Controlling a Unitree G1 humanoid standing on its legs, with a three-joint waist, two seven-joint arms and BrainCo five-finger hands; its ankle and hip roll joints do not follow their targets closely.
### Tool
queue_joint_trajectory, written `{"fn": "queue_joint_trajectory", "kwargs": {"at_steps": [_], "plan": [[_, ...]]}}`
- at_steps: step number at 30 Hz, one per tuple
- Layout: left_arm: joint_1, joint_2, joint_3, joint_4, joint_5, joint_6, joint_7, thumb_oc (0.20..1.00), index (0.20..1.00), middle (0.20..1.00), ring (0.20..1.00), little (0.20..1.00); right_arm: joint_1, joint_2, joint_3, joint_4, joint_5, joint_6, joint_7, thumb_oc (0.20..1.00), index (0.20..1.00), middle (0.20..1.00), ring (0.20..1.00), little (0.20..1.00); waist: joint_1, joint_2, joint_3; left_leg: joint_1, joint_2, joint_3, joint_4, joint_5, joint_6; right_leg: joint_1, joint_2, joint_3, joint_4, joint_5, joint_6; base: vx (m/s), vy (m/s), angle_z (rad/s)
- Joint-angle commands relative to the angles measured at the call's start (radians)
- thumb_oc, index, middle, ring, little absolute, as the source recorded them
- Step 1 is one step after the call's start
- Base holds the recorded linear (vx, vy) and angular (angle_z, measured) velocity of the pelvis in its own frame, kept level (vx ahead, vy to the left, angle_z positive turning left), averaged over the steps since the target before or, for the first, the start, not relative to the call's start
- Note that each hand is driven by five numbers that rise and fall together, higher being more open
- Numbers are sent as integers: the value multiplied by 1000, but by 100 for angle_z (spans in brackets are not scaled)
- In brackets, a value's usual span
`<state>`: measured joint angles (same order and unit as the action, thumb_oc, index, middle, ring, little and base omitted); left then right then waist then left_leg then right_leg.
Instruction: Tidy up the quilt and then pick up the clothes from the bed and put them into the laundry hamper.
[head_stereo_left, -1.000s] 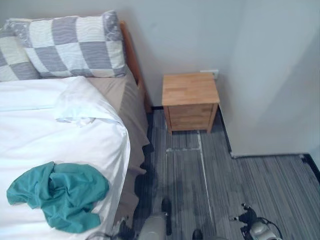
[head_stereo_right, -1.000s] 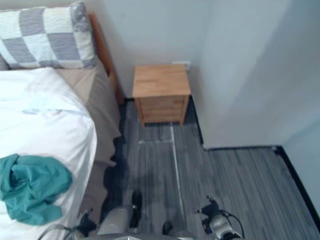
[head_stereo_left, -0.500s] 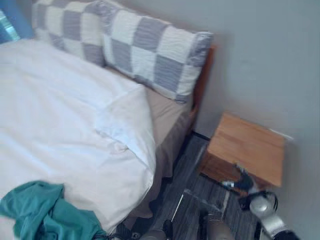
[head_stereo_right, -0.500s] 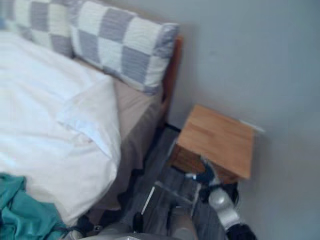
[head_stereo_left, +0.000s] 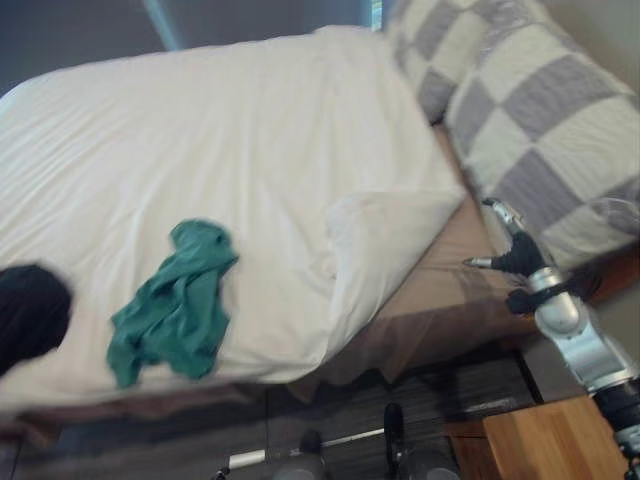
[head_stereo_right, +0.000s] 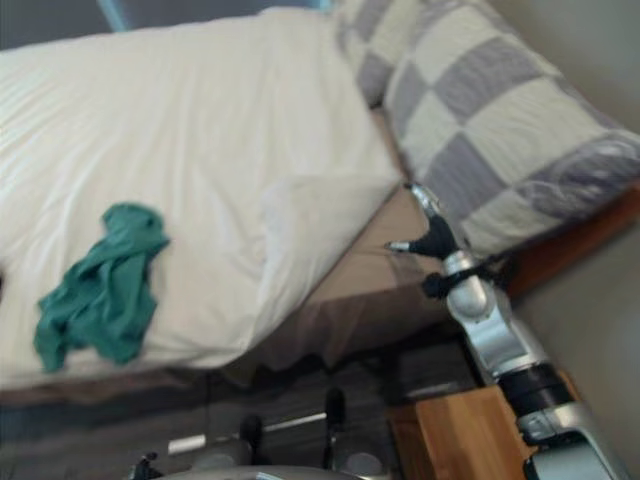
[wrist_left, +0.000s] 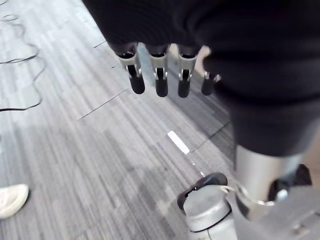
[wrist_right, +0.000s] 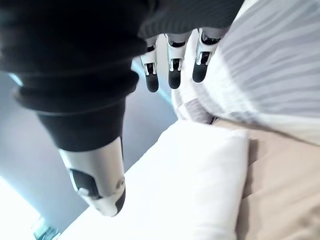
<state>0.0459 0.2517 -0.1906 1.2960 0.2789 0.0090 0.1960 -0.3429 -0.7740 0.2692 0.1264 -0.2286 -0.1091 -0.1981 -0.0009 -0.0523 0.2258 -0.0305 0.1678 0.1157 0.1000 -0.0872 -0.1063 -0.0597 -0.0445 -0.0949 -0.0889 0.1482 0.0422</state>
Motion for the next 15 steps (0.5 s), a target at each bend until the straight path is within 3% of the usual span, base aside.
{"fn": "queue_joint_trajectory", "kwargs": {"at_steps": [1,4,11,12,15], "plan": [[-23,50,-12,-13,0,16,12,1000,1000,1000,1000,1000,-65,-64,-41,-18,-52,15,-34,1000,1000,1000,1000,1000,17,11,3,-28,17,66,44,60,-19,79,-140,-37,42,-158,126,-27,14,96],[-17,67,-30,-13,17,16,7,1000,1000,1000,1000,1000,-126,-72,-13,30,-62,36,-32,1000,1000,1000,1000,1000,32,25,5,-31,12,48,-7,75,-22,67,-142,-59,60,-155,129,-27,40,104],[-103,146,-104,-63,-43,-25,36,1000,1000,1000,1000,1000,-595,-80,247,429,3,75,-75,1000,1000,1000,1000,1000,71,32,125,-157,-6,32,-9,106,-21,-122,-174,-30,146,-133,132,-184,50,20],[-133,164,-135,-84,-72,-43,47,1000,1000,1000,1000,1000,-758,-80,339,590,21,81,-83,1000,1000,1000,1000,1000,87,36,167,-219,-6,31,16,116,-24,-189,-176,-21,181,-126,132,-219,15,26],[-155,159,-164,-99,-84,-54,54,1000,1000,1000,1000,1000,-862,-56,405,733,38,85,-92,1000,1000,1000,1000,1000,91,48,200,-272,-6,28,33,125,-28,-244,-178,-15,209,-123,133,-142,24,2]]}}
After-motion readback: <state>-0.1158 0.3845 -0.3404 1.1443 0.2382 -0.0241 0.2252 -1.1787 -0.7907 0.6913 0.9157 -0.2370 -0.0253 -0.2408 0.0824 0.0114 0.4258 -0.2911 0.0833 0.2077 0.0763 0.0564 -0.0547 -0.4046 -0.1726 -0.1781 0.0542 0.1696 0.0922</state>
